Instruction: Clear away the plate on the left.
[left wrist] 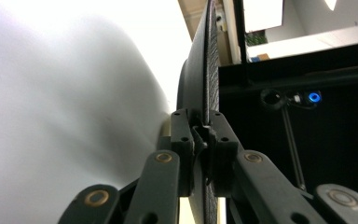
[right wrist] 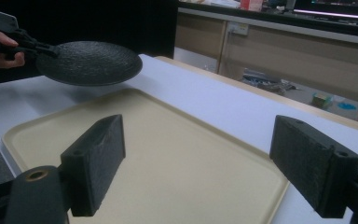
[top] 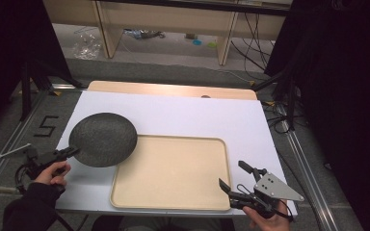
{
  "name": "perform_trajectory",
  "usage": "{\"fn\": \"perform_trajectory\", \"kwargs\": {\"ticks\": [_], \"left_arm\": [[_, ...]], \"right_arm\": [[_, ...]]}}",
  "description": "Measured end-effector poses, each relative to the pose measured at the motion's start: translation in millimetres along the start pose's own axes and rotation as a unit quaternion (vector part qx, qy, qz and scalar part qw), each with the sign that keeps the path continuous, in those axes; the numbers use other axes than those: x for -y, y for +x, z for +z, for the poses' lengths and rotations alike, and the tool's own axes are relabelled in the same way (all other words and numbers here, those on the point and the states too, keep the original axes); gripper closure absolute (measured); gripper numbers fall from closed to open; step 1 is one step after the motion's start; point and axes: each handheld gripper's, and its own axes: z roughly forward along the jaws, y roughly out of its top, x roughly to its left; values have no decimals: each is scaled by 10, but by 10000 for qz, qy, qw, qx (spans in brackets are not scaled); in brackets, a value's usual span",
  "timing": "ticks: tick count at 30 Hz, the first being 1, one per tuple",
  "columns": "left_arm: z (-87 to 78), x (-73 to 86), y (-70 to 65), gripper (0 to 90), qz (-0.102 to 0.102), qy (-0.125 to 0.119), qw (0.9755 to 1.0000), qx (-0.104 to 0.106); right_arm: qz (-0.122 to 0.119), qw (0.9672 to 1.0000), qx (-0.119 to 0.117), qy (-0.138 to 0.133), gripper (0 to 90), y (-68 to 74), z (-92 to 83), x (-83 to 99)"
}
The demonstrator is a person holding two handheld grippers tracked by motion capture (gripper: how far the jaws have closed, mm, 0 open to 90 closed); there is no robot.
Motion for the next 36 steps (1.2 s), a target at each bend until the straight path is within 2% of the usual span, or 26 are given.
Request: {"fn": "perform_trajectory", "kwargs": {"ticks": [5, 7, 8, 9, 14, 16, 17, 18, 19, 21, 22, 23, 24, 25, 26, 27, 28, 29, 30, 31, 32, 33, 34, 35, 36], "left_arm": [[92, 90, -87, 827, 99, 187, 9997, 84], [154, 149, -137, 829, 225, 319, 9992, 118], [154, 149, -137, 828, 225, 319, 9992, 118], [211, 199, -158, 826, 268, 501, 9982, 187], [339, 332, -235, 827, 343, 771, 9961, 251], [393, 398, -269, 826, 426, 929, 9943, 294], [415, 425, -284, 826, 403, 919, 9944, 334], [433, 454, -298, 825, 429, 999, 9936, 308], [461, 483, -305, 824, 483, 1065, 9924, 371], [511, 559, -339, 821, 473, 1181, 9912, 363], [544, 596, -376, 821, 410, 1268, 9907, 288], [559, 617, -382, 822, 395, 1283, 9904, 330], [581, 654, -404, 820, 427, 1370, 9892, 313], [581, 654, -404, 820, 427, 1370, 9892, 313], [619, 711, -438, 820, 455, 1457, 9877, 332], [619, 711, -438, 819, 455, 1457, 9877, 332], [647, 749, -458, 820, 470, 1558, 9861, 330], [686, 804, -477, 820, 490, 1645, 9846, 336], [707, 832, -488, 819, 505, 1718, 9833, 334], [707, 832, -488, 819, 505, 1718, 9833, 334], [743, 888, -506, 818, 562, 1850, 9806, 321], [764, 913, -512, 818, 565, 1886, 9798, 340], [783, 943, -519, 818, 554, 1904, 9796, 324], [791, 954, -520, 817, 550, 1970, 9783, 319], [791, 954, -520, 815, 550, 1970, 9783, 319]], "right_arm": [[5, 10000, 1, 4, 192, -2, -2, -1], [8, 10000, 0, 1, 191, -2, -3, 0], [8, 10000, 0, 1, 191, -2, -3, 0], [-25, 10000, 8, -23, 191, -11, -1, 0], [-33, 10000, 2, -32, 191, -9, -3, -2], [-31, 10000, 2, -29, 191, -9, -3, -2], [-32, 10000, -1, -29, 191, -9, -4, -2], [-30, 10000, -14, -34, 191, -9, -5, -2], [-31, 10000, -21, -33, 190, -10, -5, -3], [-33, 10000, -19, -33, 190, -12, -6, -2], [-30, 10000, -15, -32, 190, -12, -7, -1], [-29, 10000, -15, -27, 190, -13, -7, -1], [-2, 10000, -25, -13, 190, -9, -9, -2], [-2, 10000, -25, -13, 190, -9, -9, -2], [-33, 9999, -43, -90, 189, -15, -3, 1], [-33, 9999, -43, -90, 189, -15, -3, 1], [-20, 10000, -42, -77, 189, -16, -5, 1], [123, 9999, -96, 22, 189, 2, -9, 4], [107, 9999, -89, 29, 189, 3, -11, 3], [107, 9999, -89, 29, 189, 3, -11, 3], [15, 10000, -65, -46, 188, -3, -8, -1], [10, 9999, -78, -73, 188, -5, -3, 0], [100, 9999, -91, 20, 188, 8, -14, -1], [110, 9999, -108, -17, 188, 7, -8, 2], [-23, 9999, -60, -91, 188, -12, -3, 1]]}}
